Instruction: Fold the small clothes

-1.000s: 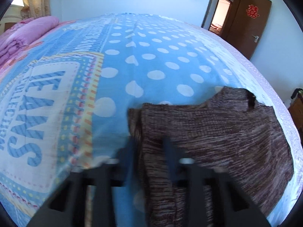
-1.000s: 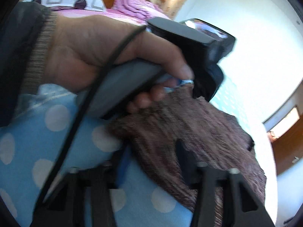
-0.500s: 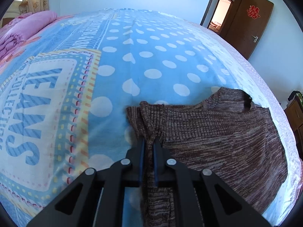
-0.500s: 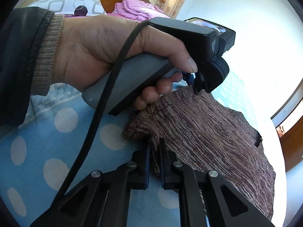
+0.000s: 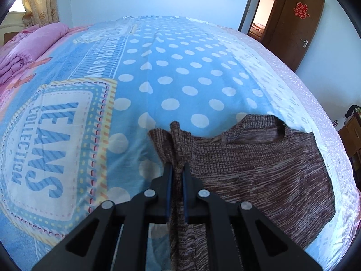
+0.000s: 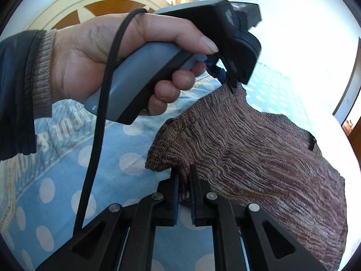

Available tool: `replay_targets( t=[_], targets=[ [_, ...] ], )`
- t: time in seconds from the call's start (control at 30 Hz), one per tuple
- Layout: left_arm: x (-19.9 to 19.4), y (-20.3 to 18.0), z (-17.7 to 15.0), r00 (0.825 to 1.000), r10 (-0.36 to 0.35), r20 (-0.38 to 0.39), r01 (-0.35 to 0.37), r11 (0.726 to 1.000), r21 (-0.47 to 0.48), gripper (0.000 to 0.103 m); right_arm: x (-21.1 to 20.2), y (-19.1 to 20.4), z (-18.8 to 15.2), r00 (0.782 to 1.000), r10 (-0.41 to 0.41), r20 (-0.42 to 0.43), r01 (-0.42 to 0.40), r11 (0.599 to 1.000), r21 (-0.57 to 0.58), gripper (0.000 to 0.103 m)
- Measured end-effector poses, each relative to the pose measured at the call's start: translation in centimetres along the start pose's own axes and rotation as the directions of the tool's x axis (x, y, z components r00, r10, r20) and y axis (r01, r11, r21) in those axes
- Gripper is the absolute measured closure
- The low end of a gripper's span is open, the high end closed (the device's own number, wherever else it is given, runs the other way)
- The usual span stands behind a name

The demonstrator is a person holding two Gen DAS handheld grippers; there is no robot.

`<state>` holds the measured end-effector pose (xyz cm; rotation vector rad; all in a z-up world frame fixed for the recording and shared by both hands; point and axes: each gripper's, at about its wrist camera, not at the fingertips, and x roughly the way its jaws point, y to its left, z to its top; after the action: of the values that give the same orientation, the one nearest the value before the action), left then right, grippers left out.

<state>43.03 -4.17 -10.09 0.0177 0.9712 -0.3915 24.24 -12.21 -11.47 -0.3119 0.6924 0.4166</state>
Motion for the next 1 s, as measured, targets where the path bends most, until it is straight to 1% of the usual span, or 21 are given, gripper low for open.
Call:
replay_targets(
  t=[0.13,0.23,0.37,0.57,0.77,0.87,1.0],
  targets=[
    [-0.5,-0.1,0.2,1.000,-0.010,0.003,0.010,0.998,-0.066,0.095,-0.3,-1.8,-0.5,0.999,0.042,0.003,-0.042,0.997,0.072,0.096],
    [-0.9,-0.4,0.4,1.000,-0.016,0.009,0.017,0.995,-0.096,0.095,-0.8,-3.0,-0.8,0.999,0.047,0.013,-0.048,0.993,0.108,0.096],
    [-1.8,-1.3,0.7,0.999,-0.030,0.022,0.032,0.994,-0.100,0.095,-1.1,-4.6,-1.3,0.998,0.051,0.022,-0.054,0.988,0.146,0.096],
    [-2.8,-3.1,1.3,0.999,-0.034,0.040,0.038,0.996,-0.082,0.095,-2.1,-5.5,-1.5,0.998,0.053,0.042,-0.059,0.982,0.180,0.096],
    [-3.7,-4.4,2.0,0.998,-0.042,0.052,0.047,0.993,-0.104,0.095,-4.0,-6.8,-2.0,0.996,0.047,0.072,-0.060,0.979,0.193,0.097],
    [-4.2,-5.4,2.5,0.997,-0.042,0.061,0.049,0.993,-0.105,0.095,-5.1,-8.1,-2.2,0.996,0.042,0.084,-0.059,0.974,0.218,0.097],
    [-4.6,-7.3,3.3,0.996,-0.065,0.061,0.072,0.991,-0.110,0.095,-6.5,-9.8,-2.5,0.994,0.035,0.100,-0.060,0.963,0.264,0.097]
  ],
)
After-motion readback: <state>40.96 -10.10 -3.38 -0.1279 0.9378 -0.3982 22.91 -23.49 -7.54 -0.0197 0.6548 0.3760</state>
